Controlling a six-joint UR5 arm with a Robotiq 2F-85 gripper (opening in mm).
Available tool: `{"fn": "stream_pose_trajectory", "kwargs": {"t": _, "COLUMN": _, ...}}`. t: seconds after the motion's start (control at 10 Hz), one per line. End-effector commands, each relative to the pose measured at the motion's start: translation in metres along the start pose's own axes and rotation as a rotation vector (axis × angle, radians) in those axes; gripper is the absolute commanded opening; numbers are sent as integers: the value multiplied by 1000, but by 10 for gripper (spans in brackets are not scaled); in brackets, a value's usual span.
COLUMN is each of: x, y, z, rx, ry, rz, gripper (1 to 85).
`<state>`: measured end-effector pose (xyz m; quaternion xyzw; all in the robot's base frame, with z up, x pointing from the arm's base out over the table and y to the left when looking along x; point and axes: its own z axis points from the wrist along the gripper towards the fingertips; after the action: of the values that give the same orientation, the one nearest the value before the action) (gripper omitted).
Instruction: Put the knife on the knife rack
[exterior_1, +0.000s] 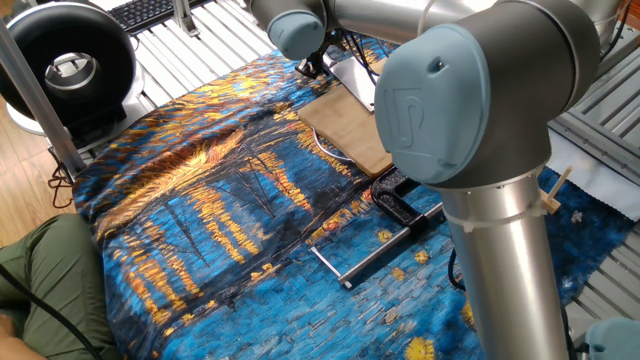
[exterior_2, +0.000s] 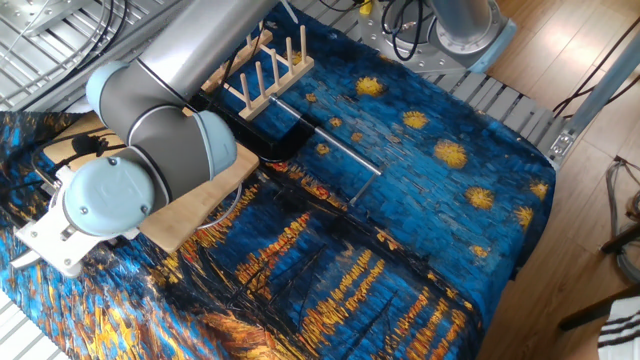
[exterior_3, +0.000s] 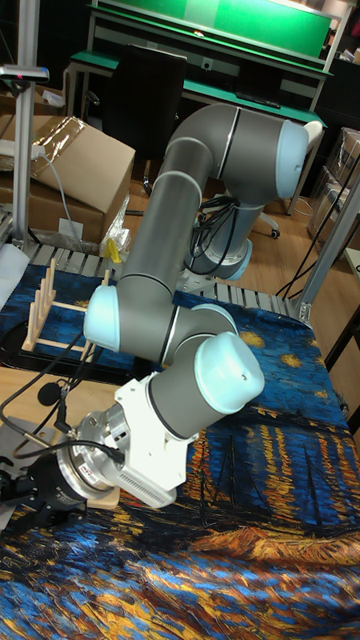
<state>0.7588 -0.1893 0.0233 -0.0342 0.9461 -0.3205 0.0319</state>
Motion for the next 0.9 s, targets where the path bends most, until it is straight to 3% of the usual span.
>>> {"fn": "stream_pose_trajectory", "kwargs": {"t": 0.0, "x": 0, "y": -2, "z": 1, "rx": 11, "ry": 8, "rz": 25, "gripper": 600}}
{"fn": "stream_pose_trajectory", "kwargs": {"t": 0.5, "x": -1, "y": -9, "z": 2, "rx": 41, "ry": 7, "rz": 40, "gripper": 600}}
{"fn": "stream_pose_trajectory", "kwargs": {"t": 0.8, "x": -2, "y": -3, "z": 4, "rx": 31, "ry": 6, "rz": 57, "gripper": 610}}
